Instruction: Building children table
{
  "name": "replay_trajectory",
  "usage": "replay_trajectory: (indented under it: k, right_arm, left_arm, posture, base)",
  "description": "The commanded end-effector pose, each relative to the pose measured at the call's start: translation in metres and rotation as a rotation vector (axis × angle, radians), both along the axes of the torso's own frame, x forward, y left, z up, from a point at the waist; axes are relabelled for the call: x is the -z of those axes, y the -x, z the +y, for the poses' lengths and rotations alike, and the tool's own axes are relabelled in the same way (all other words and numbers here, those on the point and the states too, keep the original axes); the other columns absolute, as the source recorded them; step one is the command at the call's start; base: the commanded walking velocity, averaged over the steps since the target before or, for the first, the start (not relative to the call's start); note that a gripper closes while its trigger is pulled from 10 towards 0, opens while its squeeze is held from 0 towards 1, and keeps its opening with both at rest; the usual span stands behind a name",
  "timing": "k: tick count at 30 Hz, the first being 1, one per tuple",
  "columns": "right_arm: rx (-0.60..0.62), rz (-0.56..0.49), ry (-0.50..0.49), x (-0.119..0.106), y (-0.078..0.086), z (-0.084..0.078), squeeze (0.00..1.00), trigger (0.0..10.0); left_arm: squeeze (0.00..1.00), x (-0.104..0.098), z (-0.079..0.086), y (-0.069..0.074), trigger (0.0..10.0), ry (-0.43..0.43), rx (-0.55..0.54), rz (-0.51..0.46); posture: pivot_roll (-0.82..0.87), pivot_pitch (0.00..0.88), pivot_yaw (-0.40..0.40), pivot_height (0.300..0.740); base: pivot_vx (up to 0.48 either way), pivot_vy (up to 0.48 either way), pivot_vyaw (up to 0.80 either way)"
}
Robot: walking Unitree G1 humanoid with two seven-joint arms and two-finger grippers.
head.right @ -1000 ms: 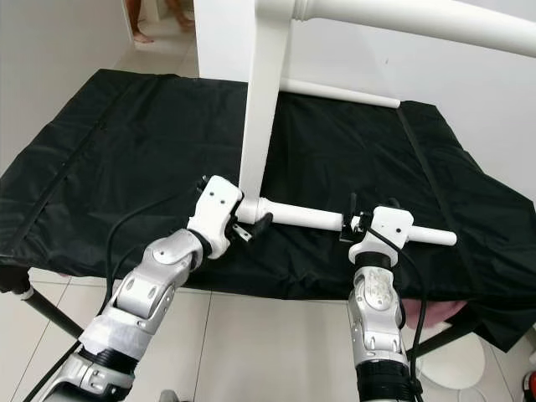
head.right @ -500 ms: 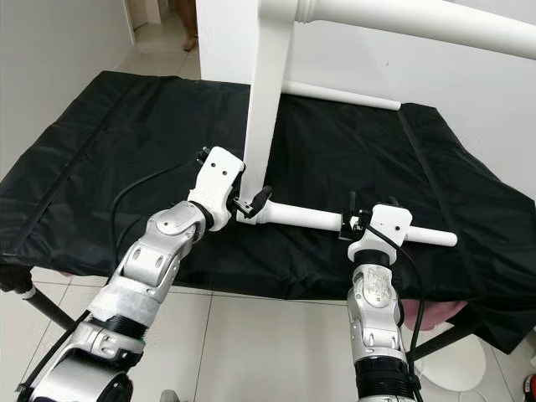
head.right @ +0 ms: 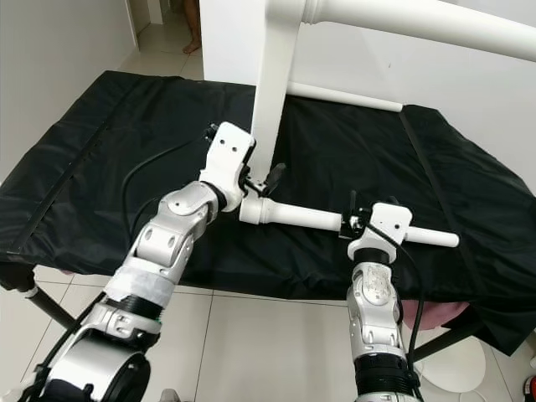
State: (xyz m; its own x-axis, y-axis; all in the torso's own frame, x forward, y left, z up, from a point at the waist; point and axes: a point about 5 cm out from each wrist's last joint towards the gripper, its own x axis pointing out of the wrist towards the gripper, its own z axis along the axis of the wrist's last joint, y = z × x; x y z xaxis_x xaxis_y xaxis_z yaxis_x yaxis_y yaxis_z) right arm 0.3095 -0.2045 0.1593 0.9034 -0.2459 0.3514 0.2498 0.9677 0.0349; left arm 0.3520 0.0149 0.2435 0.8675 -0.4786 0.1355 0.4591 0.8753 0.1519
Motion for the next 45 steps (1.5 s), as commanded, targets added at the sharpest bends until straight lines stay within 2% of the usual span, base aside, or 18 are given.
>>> replay_trajectory:
  k: [1, 7, 12, 16, 27, 30, 39, 45]
  right_arm:
    - [0.019, 0.011, 0.001, 0.002, 0.000, -0.004, 0.00, 10.0]
    - [0.020, 0.013, 0.003, 0.003, 0.001, -0.002, 0.00, 10.0]
    - [0.025, 0.016, 0.003, 0.005, 0.002, -0.002, 0.00, 10.0]
    - [0.035, 0.022, -0.002, 0.008, 0.003, -0.003, 0.00, 10.0]
    - [0.033, 0.030, -0.006, 0.009, 0.002, 0.000, 0.00, 10.0]
    - [0.034, 0.036, -0.008, 0.011, 0.002, 0.001, 0.00, 10.0]
    - [0.039, 0.039, -0.009, 0.012, 0.002, 0.002, 0.00, 10.0]
    - [0.047, 0.044, -0.013, 0.014, 0.003, 0.002, 0.00, 10.0]
  left_arm:
    - [0.00, -0.004, -0.006, -0.001, 10.0, 0.063, -0.082, 0.012]
    - [0.00, -0.006, -0.020, 0.001, 10.0, 0.122, -0.039, 0.031]
    - [0.00, -0.011, -0.024, 0.000, 10.0, 0.129, -0.058, 0.026]
    - [0.00, -0.021, -0.037, 0.002, 10.0, 0.137, -0.061, -0.006]
    - [0.00, -0.032, -0.046, 0.002, 10.0, 0.159, -0.071, -0.033]
    - [0.00, -0.038, -0.050, 0.003, 10.0, 0.150, -0.097, -0.070]
    - [0.00, -0.048, -0.050, -0.002, 10.0, 0.160, -0.188, -0.093]
    - [0.00, -0.053, -0.045, -0.008, 10.0, 0.205, -0.243, -0.072]
  posture:
    - [0.08, 0.076, -0.059, 0.740]
    - [0.07, 0.085, -0.052, 0.740]
    - [0.07, 0.089, -0.045, 0.740]
    - [0.07, 0.093, -0.038, 0.740]
    - [0.07, 0.104, -0.034, 0.740]
    - [0.08, 0.108, -0.032, 0.740]
    - [0.07, 0.109, -0.023, 0.740]
    - [0.07, 0.109, -0.015, 0.740]
  base:
    - [0.000, 0.000, 0.00]
    - [0.000, 0.000, 0.00]
    - [0.000, 0.000, 0.00]
    - [0.000, 0.000, 0.00]
    - [0.000, 0.000, 0.00]
    - [0.000, 0.000, 0.00]
    - [0.000, 0.000, 0.00]
    - [0.000, 0.000, 0.00]
